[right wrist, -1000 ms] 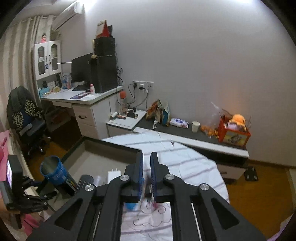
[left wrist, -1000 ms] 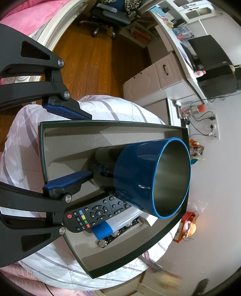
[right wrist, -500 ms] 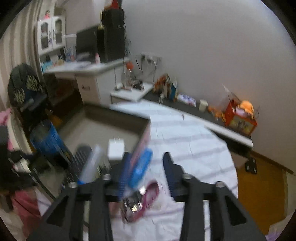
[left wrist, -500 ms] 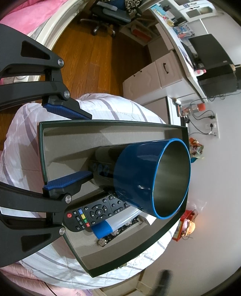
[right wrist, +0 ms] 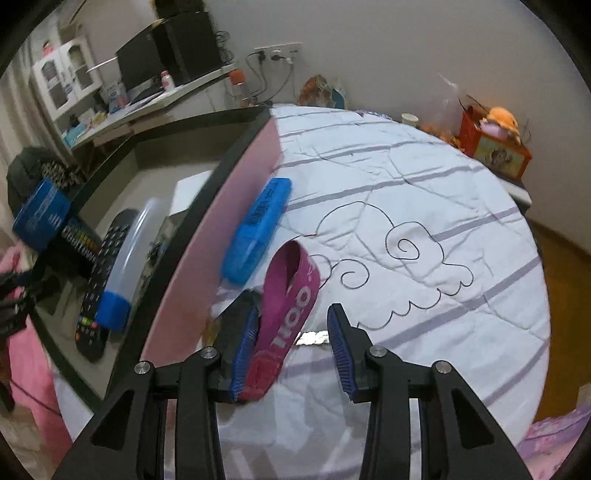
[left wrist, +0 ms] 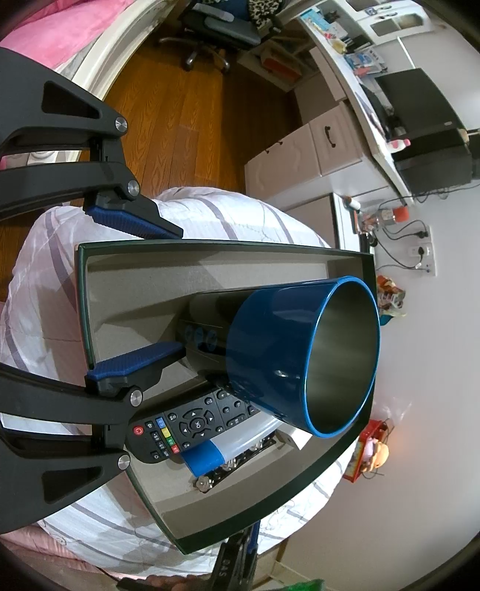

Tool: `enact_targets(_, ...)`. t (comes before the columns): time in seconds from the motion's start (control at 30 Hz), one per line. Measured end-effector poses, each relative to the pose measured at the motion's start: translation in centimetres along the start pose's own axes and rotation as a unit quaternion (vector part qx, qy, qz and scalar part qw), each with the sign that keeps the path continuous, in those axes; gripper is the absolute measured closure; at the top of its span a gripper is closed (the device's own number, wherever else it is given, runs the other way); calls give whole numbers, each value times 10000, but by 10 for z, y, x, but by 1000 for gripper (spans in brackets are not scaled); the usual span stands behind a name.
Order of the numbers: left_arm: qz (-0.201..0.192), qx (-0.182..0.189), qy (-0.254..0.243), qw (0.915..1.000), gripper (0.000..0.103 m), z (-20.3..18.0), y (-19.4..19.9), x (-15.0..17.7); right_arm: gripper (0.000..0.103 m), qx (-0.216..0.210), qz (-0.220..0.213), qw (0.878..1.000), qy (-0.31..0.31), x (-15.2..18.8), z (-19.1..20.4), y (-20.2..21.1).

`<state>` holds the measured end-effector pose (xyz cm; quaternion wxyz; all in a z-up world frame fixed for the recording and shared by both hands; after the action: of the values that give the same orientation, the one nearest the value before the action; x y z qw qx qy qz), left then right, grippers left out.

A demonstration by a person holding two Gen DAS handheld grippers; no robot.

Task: Organize rigid objects

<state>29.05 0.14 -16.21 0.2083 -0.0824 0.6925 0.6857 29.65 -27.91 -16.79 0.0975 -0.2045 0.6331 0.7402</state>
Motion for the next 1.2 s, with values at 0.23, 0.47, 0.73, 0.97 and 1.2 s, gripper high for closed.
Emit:
enact_targets(0.23, -4, -2, -5, 10000, 46, 2, 0, 0, 82, -237, -80, 9996, 113, -11, 2, -9)
enact_targets(0.47, -5, -11, -1, 10000, 46, 2, 0, 0, 100, 55, -359, 9987, 362, -11, 12, 5)
enact_targets(0.73, -11, -23, -6, 10000, 46, 3, -1, 3, 100, -47, -943, 9950, 337, -25, 12, 57)
enact_targets(0.97, -5, -13, -2, 10000, 46, 3, -1, 3, 101, 76, -1578, 9849, 712, -46, 36, 117)
enact_targets(1.2, -10, 5, 2, 10000, 46, 2, -2, 3, 101, 221, -1972, 9762, 880, -60, 53, 143)
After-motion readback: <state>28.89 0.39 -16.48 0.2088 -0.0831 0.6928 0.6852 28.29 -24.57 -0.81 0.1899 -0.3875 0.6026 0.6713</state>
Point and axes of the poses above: each gripper's, at about its wrist camera, not at the fingertips, and y roughly against the way its jaws point, z to its left, x to its underside, the point moved 6 cm from there along -y, roughly the way its jaws point, and after that the axes turned 12 degrees about z, right-handed, at the moved point
